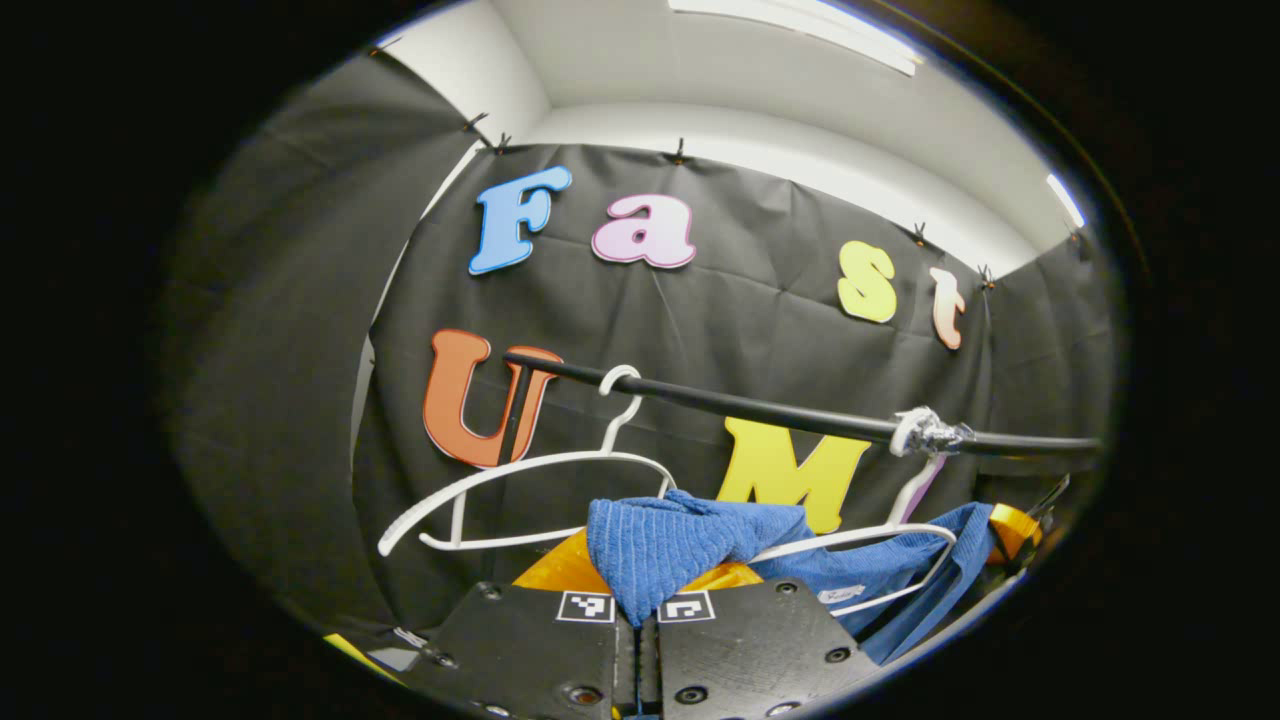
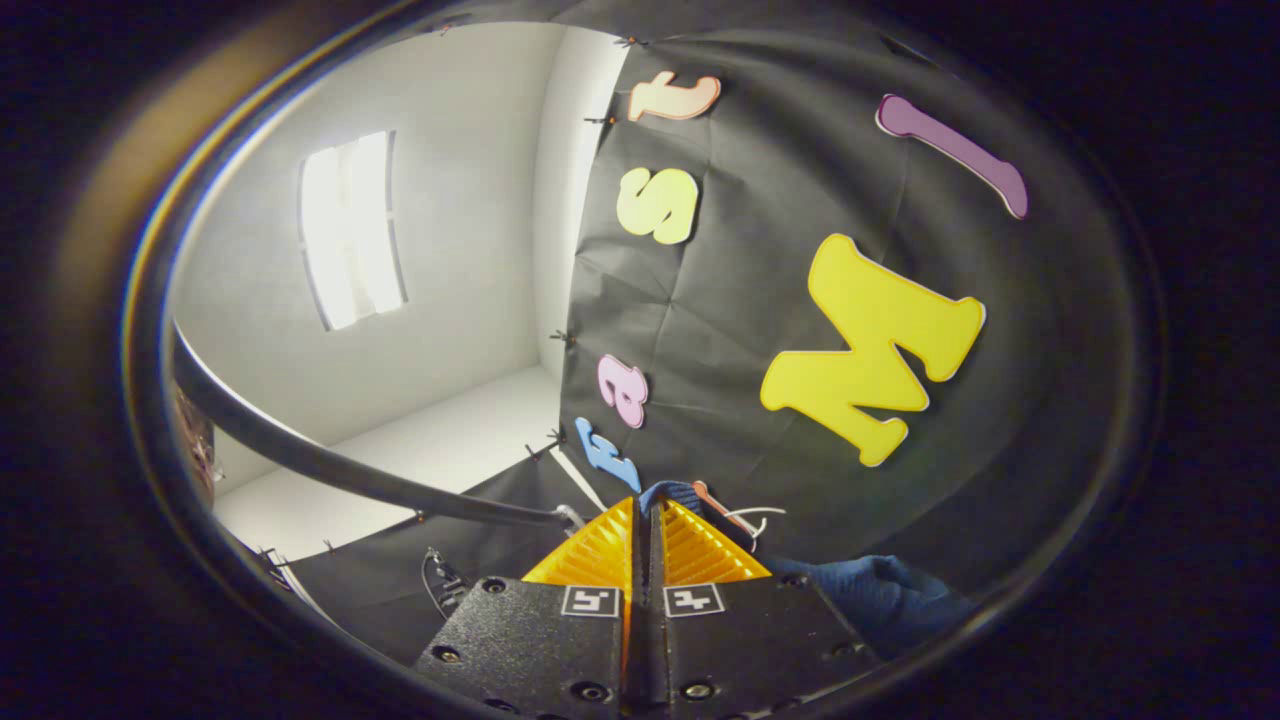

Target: Grasp the clothes on the hanger with both hands and then place them into the laundry hamper below.

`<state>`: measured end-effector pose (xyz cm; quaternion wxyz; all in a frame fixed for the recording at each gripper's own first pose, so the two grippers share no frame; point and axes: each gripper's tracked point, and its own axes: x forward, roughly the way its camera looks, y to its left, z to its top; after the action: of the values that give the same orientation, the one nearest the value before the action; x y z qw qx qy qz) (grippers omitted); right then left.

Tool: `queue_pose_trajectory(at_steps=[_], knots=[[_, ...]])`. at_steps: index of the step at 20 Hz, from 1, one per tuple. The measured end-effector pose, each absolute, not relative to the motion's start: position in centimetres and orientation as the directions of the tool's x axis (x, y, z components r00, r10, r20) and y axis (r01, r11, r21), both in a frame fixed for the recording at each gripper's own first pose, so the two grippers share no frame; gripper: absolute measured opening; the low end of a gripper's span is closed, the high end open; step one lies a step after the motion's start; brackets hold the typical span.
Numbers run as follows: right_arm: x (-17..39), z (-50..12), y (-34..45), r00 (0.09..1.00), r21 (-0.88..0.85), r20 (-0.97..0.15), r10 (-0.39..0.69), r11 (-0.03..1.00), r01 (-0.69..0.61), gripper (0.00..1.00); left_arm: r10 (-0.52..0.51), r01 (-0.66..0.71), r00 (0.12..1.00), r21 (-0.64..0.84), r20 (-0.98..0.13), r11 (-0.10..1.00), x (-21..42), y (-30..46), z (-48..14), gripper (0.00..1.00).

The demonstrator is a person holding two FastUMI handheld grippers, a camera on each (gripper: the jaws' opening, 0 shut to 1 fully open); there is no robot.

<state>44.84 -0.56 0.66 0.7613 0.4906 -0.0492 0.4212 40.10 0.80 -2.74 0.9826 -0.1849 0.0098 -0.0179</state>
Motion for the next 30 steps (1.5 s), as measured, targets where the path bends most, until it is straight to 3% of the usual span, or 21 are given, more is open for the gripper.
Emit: queue_pose_trajectory(at_steps=[1, 5, 8, 9, 15, 18, 24, 27, 30], knots=[[45.3, 0.5, -1.2, 0.652, 0.714, 0.487, 0.581, 0.165, -0.68, 0.03, -0.052, 0.034, 0.998, -0.409, -0.032, 0.912, 40.6, 1.9, -3.4, 0.01], [46.2, -0.4, -2.4, 0.682, 0.736, 0.467, 0.563, 0.18, -0.653, 0.03, -0.098, 0.031, 0.991, -0.57, -0.088, 0.821, 41.6, 4.3, -6.5, 0.05], [47.1, -2.0, -2.8, 0.708, 0.765, 0.438, 0.554, 0.184, -0.618, 0.02, -0.127, 0.027, 0.983, -0.588, -0.129, 0.808, 41.7, 3.7, -9.3, 0.02], [47.3, -2.5, -3.0, 0.717, 0.774, 0.427, 0.551, 0.187, -0.605, 0.03, -0.141, 0.03, 0.98, -0.594, -0.141, 0.804, 41.5, 3.3, -10.1, 0.06], [48.1, -4.6, -4.3, 0.746, 0.828, 0.415, 0.521, 0.122, -0.547, 0.02, -0.179, 0.086, 0.981, -0.676, -0.069, 0.732, 41.3, 3.4, -10.2, 0.06], [48.7, -6.2, -3.7, 0.767, 0.833, 0.365, 0.528, 0.184, -0.522, 0.03, -0.198, 0.078, 0.977, -0.735, -0.077, 0.674, 41.8, 3.5, -10.9, 0.06], [48.0, -8.1, -3.3, 0.774, 0.859, 0.322, 0.546, 0.174, -0.481, 0.03, -0.217, 0.119, 0.976, -0.798, -0.014, 0.59, 41.8, 3.5, -11.7, 0.06], [48.2, -9.4, -2.9, 0.779, 0.866, 0.292, 0.555, 0.192, -0.461, 0.02, -0.215, 0.105, 0.976, -0.81, -0.026, 0.576, 42.0, 3.7, -12.7, 0.06], [47.7, -11.4, -2.5, 0.785, 0.88, 0.245, 0.569, 0.21, -0.427, 0.03, -0.208, 0.027, 0.971, -0.816, -0.115, 0.578, 41.3, 4.1, -16.3, 0.06]])
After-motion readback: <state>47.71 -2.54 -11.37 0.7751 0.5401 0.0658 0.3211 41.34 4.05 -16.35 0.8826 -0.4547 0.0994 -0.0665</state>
